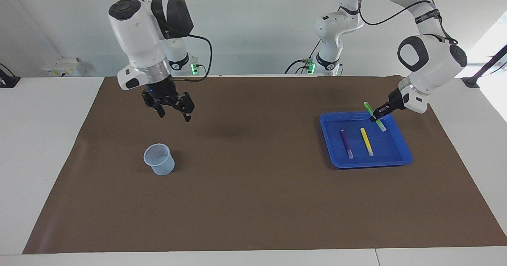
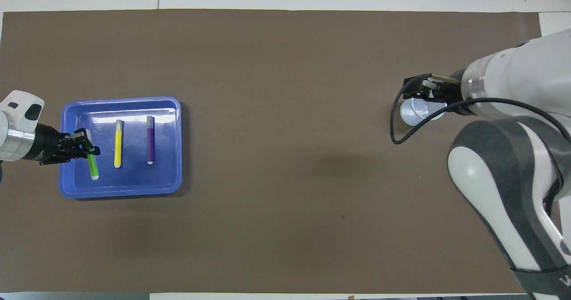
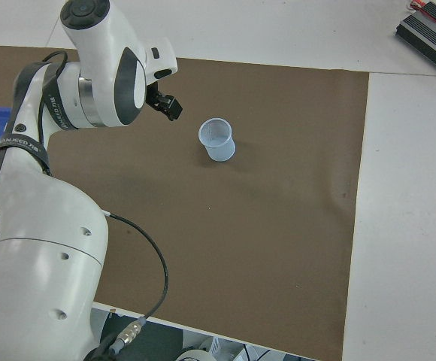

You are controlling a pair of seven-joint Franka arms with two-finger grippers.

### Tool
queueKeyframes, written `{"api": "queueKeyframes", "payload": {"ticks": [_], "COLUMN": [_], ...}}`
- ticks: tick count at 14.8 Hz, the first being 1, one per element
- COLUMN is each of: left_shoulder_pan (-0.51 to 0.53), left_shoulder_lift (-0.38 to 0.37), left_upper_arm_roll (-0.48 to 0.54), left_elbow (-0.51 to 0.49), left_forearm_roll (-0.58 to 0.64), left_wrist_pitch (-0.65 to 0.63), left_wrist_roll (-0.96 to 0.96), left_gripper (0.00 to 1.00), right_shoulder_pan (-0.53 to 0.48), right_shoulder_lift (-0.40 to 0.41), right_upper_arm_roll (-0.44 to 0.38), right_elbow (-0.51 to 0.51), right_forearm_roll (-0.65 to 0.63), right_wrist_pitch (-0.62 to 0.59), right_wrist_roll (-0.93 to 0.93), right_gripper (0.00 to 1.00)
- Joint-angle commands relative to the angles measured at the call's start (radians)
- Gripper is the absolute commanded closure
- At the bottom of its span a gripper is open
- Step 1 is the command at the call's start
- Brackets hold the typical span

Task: Right arm passes pens to left for tray arrangement
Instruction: 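Lay the green pen in the tray while the right gripper withdraws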

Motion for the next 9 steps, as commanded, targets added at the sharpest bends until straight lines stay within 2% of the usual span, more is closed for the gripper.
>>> {"api": "queueKeyframes", "payload": {"ticks": [1,3,6,9], "left_shoulder_pan": [0.021,0.021,0.021,0.024], "left_shoulder_lift": [0.069,0.105,0.154,0.189], "left_upper_arm_roll": [-0.009,-0.009,-0.011,-0.009], "left_elbow": [0.031,0.031,0.033,0.033], "left_forearm_roll": [0.092,0.172,0.228,0.243], "left_wrist_pitch": [0.048,0.088,0.144,0.190], "left_wrist_roll": [0.132,0.143,0.155,0.169], "left_gripper": [1.00,1.00,1.00,1.00], "right_shoulder_pan": [-0.001,-0.001,-0.003,-0.003], "right_shoulder_lift": [-0.027,-0.024,-0.011,-0.011], "right_upper_arm_roll": [-0.082,-0.117,-0.146,-0.151], "right_elbow": [-0.008,0.044,0.162,0.215], "right_forearm_roll": [-0.036,-0.041,-0.082,-0.094], "right_wrist_pitch": [-0.018,-0.070,-0.196,-0.259], "right_wrist_roll": [-0.174,-0.225,-0.234,-0.234], "right_gripper": [0.00,0.00,0.00,0.00]}}
